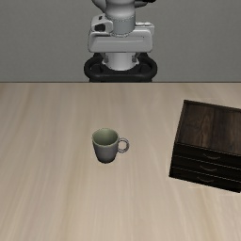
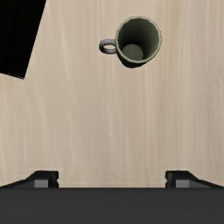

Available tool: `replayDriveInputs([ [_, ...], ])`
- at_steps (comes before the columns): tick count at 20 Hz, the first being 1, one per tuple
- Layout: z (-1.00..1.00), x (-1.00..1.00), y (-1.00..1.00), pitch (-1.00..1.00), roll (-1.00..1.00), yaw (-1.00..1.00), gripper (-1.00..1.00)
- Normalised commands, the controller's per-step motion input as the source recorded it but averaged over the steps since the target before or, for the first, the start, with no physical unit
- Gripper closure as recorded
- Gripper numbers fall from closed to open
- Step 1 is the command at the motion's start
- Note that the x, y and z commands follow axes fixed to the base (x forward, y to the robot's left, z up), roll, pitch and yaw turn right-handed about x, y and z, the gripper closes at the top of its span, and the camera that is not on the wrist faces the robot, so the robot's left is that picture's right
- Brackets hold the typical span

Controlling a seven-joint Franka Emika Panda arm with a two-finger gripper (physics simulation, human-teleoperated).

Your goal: Pick up the green mug on the table and place it on the wooden cabinet

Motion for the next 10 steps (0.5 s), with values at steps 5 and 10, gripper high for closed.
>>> replayDriveInputs([
  [5,0.00,0.00,-1.00,0.00,0.00,0.00,-1.00],
  [10,0.00,0.80,-0.20,0.00,0.00,0.00,-1.00],
])
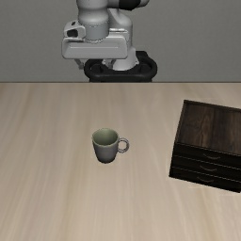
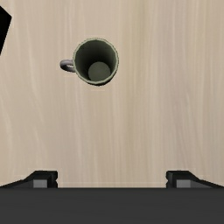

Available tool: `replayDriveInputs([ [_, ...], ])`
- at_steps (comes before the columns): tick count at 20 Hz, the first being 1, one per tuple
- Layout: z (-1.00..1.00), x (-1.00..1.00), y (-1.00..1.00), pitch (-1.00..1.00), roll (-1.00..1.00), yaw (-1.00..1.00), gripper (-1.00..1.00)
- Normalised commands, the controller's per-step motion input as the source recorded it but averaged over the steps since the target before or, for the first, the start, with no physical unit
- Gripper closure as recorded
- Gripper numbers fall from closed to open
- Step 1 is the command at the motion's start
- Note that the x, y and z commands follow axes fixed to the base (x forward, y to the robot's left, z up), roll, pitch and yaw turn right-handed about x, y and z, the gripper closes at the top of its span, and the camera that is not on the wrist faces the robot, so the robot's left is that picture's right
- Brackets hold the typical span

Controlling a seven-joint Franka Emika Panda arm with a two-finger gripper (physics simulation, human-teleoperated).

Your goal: Pick up the green mug on the table and place it on the wooden cabinet

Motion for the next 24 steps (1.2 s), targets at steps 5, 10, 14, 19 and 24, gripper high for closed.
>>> replayDriveInputs([
  [5,0.00,1.00,0.00,0.00,0.00,0.00,-1.00],
  [10,0.00,0.80,-0.20,0.00,0.00,0.00,-1.00],
  [14,-0.50,0.00,0.00,0.00,0.00,0.00,-1.00],
  [19,-1.00,0.00,0.00,0.00,0.00,0.00,-1.00],
  [24,-1.00,0.00,0.00,0.00,0.00,0.00,-1.00],
])
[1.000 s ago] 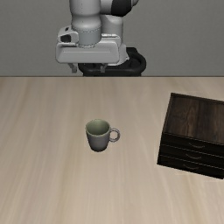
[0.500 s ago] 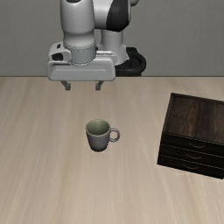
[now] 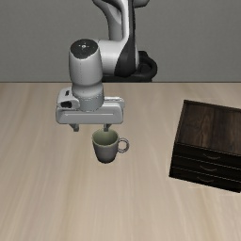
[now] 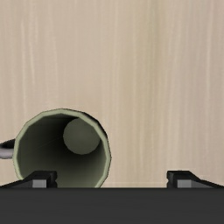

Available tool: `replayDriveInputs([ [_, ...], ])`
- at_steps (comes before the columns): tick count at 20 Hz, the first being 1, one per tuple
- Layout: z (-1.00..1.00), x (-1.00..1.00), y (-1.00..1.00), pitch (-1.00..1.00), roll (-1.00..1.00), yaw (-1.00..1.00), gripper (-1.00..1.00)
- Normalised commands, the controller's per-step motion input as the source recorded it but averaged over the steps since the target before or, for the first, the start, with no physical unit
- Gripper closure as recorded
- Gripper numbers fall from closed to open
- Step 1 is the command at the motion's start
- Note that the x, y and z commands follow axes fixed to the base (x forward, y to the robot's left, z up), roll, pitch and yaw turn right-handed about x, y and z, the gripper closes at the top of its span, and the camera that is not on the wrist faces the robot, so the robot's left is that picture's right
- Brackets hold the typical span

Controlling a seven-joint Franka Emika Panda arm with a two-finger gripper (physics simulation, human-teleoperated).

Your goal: Pick up the green mug on the table and place it on the wooden cabinet

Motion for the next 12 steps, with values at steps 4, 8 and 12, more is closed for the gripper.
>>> replayDriveInputs([
  [4,-1.00,0.00,0.00,0.00,0.00,0.00,-1.00],
  [8,-0.50,0.00,0.00,0.00,0.00,0.00,1.00],
  [12,0.00,0.00,0.00,0.00,0.00,0.00,1.00],
])
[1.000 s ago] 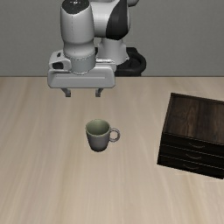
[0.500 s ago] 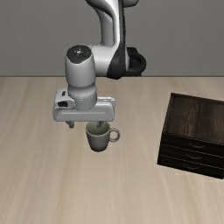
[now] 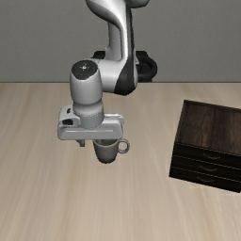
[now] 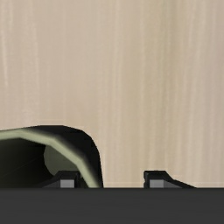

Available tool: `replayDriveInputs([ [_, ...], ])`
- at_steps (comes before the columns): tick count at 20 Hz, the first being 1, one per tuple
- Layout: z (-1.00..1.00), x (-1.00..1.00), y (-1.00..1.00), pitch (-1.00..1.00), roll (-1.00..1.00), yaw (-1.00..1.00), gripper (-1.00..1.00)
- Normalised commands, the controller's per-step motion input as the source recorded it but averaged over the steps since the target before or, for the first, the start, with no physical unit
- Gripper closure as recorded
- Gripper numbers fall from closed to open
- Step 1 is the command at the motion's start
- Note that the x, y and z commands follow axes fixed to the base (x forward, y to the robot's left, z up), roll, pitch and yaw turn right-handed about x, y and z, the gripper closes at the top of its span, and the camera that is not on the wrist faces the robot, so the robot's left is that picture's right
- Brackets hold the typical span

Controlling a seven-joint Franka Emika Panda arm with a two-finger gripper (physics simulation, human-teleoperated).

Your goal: Pick up the green mug on the table and place it on the wooden cabinet

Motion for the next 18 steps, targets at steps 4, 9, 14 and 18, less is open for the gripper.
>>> replayDriveInputs([
  [4,0.25,0.00,0.00,0.00,0.00,0.00,1.00],
  [9,1.00,0.00,0.00,0.00,0.00,0.00,1.00],
  [14,1.00,0.00,0.00,0.00,0.00,0.00,1.00],
  [18,1.00,0.00,0.00,0.00,0.00,0.00,1.00],
])
